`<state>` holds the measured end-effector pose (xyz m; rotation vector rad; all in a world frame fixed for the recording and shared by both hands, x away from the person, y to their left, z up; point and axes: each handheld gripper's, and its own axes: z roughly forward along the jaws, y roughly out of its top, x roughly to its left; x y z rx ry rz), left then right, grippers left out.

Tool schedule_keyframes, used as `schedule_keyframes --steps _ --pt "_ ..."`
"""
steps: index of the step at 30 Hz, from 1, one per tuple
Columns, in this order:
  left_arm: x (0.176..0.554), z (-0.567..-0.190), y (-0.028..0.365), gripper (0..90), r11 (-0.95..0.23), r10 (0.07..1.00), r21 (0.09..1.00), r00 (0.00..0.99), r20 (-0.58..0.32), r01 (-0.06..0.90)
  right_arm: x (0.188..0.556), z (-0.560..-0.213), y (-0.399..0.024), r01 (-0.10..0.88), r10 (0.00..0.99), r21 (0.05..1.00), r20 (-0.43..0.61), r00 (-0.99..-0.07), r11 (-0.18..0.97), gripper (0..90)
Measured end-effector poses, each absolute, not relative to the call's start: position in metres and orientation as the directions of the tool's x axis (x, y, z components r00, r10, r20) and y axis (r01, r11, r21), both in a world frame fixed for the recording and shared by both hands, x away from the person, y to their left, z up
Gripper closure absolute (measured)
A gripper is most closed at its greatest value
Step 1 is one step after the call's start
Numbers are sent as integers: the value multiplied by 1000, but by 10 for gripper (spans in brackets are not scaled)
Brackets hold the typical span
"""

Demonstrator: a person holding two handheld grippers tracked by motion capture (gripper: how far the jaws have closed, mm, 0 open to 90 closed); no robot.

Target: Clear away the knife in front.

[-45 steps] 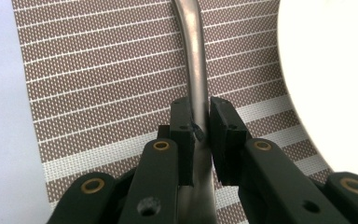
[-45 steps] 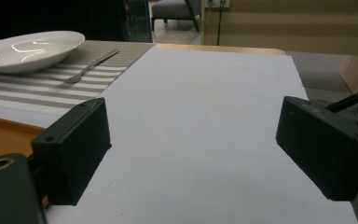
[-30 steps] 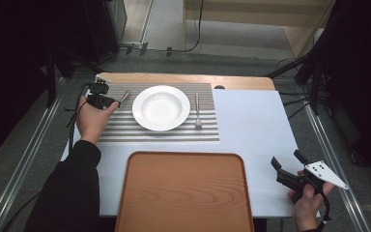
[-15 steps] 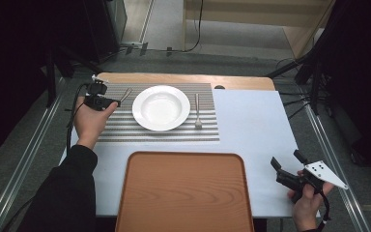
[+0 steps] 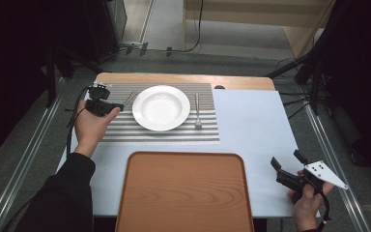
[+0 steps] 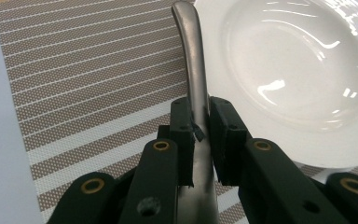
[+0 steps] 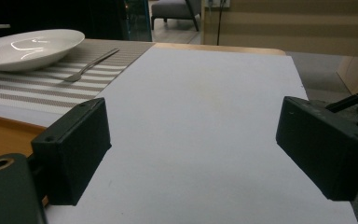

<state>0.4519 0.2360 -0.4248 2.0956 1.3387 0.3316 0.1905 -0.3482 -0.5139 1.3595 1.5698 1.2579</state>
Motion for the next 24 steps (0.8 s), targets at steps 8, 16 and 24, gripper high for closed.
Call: schedule_keyframes --steps 8,16,24 --pt "438 -425 238 797 -300 867 635 482 -131 712 190 -514 -348 297 975 955 87 -204 -23 91" --pt "421 -426 238 797 -317 852 651 508 -122 689 190 -514 -348 297 975 954 85 -203 -22 91" --pt "404 -426 233 797 -338 837 662 535 -113 669 191 -514 -348 298 976 954 84 -200 -21 91"
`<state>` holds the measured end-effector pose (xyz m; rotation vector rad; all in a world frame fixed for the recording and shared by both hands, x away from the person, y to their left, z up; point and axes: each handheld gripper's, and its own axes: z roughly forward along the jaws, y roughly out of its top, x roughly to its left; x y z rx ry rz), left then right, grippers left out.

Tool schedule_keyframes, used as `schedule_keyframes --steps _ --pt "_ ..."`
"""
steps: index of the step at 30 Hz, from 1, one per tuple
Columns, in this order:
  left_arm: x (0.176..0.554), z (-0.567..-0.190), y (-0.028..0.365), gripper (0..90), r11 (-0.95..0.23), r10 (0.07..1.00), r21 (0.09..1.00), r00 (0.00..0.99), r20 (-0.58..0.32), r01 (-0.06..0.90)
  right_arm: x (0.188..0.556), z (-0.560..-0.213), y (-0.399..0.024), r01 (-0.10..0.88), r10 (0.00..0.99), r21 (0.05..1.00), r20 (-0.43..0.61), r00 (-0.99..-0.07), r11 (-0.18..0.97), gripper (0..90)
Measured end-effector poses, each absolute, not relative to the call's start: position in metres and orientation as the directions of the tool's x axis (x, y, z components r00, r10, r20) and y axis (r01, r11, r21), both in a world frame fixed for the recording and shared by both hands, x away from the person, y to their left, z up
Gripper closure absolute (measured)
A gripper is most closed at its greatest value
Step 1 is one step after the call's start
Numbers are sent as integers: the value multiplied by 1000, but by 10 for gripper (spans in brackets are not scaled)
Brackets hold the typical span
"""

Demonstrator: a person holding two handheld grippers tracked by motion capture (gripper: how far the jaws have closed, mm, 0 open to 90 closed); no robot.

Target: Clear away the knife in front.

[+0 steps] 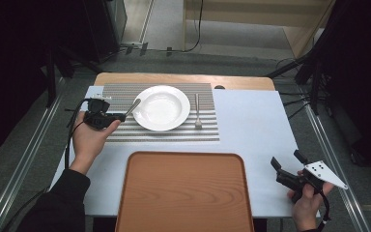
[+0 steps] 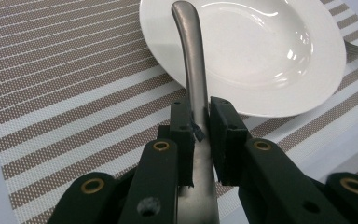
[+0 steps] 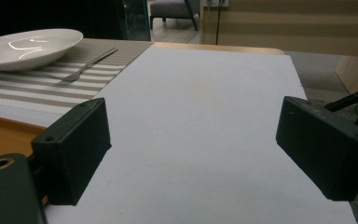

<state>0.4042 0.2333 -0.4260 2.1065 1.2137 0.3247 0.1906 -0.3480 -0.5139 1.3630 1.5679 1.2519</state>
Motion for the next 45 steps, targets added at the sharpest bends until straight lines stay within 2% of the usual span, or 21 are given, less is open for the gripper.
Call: schedule_keyframes --steps 45 --pt "316 -445 212 796 -354 765 723 628 -141 594 190 -514 -347 288 974 958 81 -212 -17 91"
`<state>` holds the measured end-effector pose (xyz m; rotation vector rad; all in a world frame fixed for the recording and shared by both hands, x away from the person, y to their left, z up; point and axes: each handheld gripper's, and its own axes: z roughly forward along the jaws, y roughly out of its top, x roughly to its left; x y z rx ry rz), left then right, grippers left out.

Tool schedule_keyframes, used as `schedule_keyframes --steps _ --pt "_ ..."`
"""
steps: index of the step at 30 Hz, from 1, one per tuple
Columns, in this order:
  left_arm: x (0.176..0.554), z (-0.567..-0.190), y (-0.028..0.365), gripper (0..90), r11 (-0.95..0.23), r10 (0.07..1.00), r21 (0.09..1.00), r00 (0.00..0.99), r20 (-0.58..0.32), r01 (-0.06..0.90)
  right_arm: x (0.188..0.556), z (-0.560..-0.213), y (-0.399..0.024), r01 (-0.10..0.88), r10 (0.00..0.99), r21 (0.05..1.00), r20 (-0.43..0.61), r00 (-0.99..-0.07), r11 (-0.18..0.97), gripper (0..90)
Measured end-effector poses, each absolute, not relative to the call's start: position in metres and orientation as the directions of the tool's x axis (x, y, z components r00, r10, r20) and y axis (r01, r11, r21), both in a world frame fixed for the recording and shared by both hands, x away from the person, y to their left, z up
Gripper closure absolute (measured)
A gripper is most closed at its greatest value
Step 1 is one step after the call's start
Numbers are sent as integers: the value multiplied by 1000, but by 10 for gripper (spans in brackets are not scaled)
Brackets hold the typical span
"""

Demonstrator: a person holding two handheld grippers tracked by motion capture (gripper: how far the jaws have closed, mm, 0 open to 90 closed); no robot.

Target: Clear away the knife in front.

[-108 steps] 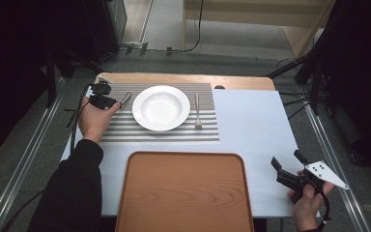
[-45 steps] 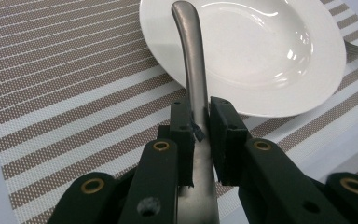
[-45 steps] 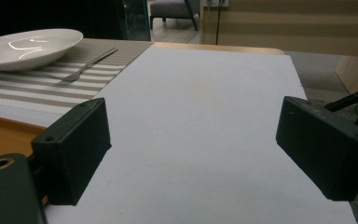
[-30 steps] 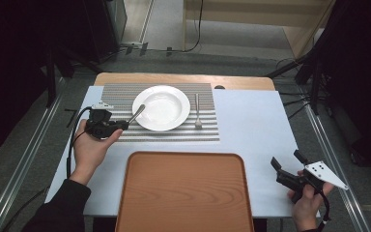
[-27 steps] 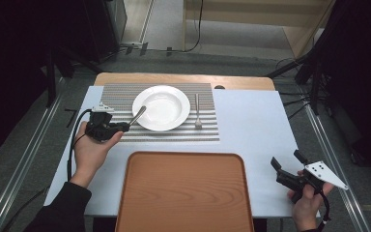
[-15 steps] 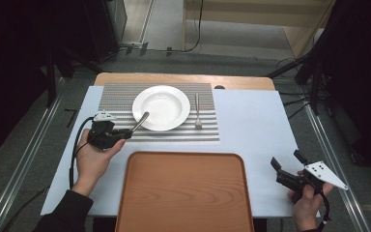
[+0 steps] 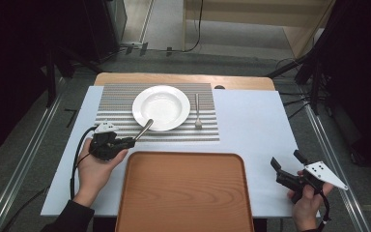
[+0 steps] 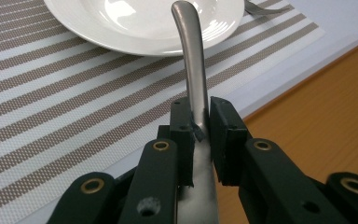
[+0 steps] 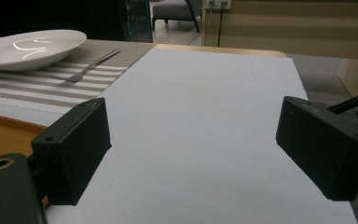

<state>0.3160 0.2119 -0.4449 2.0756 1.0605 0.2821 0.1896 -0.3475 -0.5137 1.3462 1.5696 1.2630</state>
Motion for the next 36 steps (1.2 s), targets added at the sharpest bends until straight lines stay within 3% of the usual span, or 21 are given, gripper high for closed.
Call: schedule_keyframes --steps 36 --pt "257 -468 197 795 -381 699 722 691 -185 578 189 -514 -347 290 974 957 75 -212 -11 91"
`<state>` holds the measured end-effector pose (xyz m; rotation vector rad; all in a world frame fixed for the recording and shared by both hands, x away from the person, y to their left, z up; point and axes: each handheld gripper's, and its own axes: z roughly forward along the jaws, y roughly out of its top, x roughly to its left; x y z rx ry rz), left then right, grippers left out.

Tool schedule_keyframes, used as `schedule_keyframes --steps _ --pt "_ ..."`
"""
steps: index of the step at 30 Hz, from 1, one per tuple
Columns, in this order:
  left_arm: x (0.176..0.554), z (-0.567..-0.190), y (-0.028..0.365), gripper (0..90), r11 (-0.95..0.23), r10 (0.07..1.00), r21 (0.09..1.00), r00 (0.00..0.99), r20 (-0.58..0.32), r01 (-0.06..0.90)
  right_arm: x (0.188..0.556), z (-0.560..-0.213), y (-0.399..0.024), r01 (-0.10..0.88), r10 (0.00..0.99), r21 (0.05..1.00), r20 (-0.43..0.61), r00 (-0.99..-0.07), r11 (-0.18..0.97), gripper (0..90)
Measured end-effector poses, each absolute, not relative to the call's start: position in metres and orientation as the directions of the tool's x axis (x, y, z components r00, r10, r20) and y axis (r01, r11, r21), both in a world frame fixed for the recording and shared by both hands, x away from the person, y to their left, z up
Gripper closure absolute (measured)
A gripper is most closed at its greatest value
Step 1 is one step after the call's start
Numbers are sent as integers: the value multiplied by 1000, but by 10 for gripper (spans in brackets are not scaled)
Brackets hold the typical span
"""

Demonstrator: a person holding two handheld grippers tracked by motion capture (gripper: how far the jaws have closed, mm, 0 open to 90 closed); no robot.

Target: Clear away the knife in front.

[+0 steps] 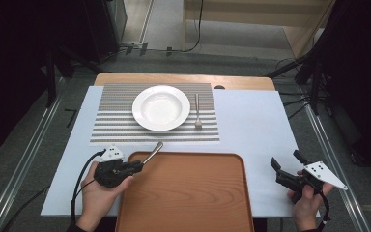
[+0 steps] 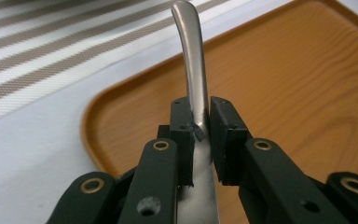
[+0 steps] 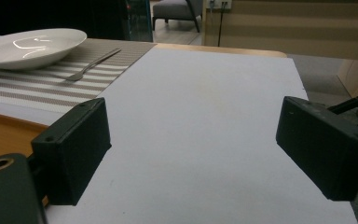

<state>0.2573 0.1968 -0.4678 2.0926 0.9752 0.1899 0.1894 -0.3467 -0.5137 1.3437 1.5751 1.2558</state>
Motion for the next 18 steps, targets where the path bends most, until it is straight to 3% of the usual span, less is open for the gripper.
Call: schedule_keyframes --steps 18 --pt "243 -486 186 795 -414 688 693 701 -187 590 189 -514 -347 291 974 957 73 -214 -8 91"
